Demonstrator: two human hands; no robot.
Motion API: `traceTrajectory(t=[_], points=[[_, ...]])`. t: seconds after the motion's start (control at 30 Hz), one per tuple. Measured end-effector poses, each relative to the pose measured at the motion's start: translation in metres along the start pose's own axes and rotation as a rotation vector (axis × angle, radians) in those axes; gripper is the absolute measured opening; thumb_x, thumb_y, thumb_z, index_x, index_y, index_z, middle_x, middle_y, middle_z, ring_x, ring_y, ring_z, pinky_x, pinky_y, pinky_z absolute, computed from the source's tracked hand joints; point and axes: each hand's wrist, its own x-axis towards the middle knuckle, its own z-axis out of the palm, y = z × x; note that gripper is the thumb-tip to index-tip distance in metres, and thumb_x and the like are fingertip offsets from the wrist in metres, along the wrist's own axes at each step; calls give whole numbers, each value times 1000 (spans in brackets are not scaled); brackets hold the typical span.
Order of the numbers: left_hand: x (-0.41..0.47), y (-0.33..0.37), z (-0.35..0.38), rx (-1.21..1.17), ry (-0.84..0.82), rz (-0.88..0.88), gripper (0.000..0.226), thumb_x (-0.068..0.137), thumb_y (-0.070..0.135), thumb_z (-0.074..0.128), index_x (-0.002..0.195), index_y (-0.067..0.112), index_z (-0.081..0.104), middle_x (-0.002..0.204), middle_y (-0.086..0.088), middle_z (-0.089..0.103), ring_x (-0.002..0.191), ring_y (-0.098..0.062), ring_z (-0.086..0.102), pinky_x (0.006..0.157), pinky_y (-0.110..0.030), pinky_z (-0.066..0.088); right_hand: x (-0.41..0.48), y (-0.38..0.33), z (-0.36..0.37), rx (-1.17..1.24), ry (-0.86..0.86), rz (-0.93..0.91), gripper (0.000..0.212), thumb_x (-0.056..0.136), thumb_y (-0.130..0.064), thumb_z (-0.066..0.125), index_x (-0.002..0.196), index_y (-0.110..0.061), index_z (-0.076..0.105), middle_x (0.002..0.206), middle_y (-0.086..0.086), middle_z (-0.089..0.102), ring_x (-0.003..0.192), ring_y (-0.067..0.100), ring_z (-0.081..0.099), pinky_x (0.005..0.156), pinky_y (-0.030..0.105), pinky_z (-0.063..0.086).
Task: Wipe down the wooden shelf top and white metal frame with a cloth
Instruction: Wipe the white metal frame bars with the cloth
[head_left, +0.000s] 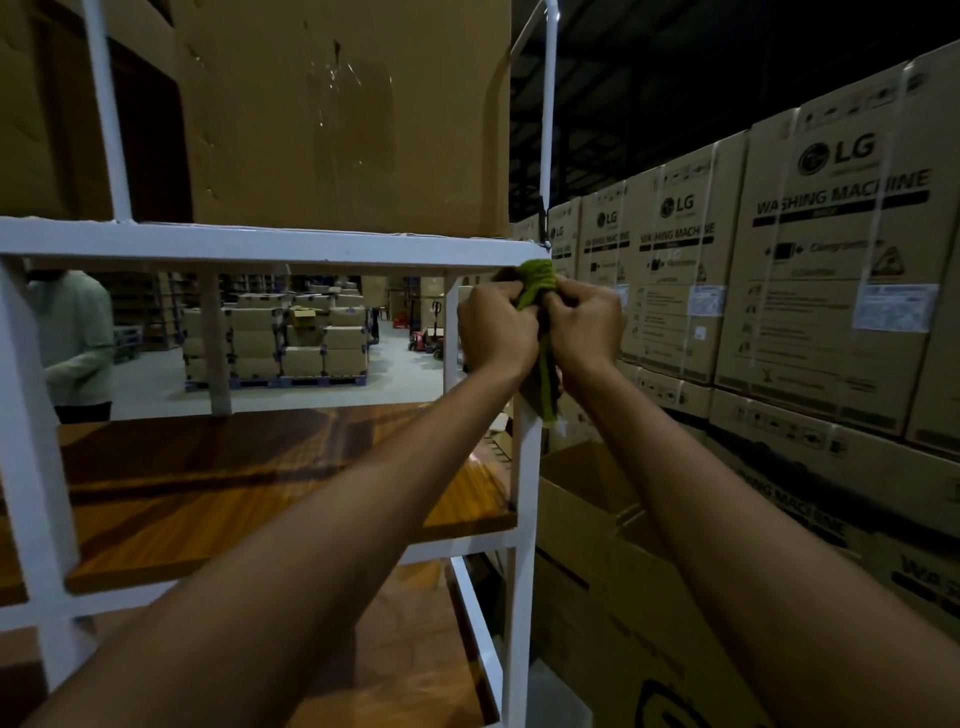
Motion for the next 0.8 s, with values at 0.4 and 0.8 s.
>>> traceTrajectory(t=[0.4,0.8], points=[[-77,-56,-2,122,-112,28,44,96,12,59,138,22,55,89,1,66,76,-11,61,64,-22,51,-80,58,1,80,27,139,27,95,-8,59,111,-26,72,96,-8,74,89,4,68,81,30,59],[-158,-115,-26,284,-341,43,45,93,5,60,137,13,55,110,-12,70,95,-25,64,78,-33,53,-177,122,-3,-57,6,297,35,92,-9,65,127,-14,66,110,-1,73,95,9,68,82,28,58]])
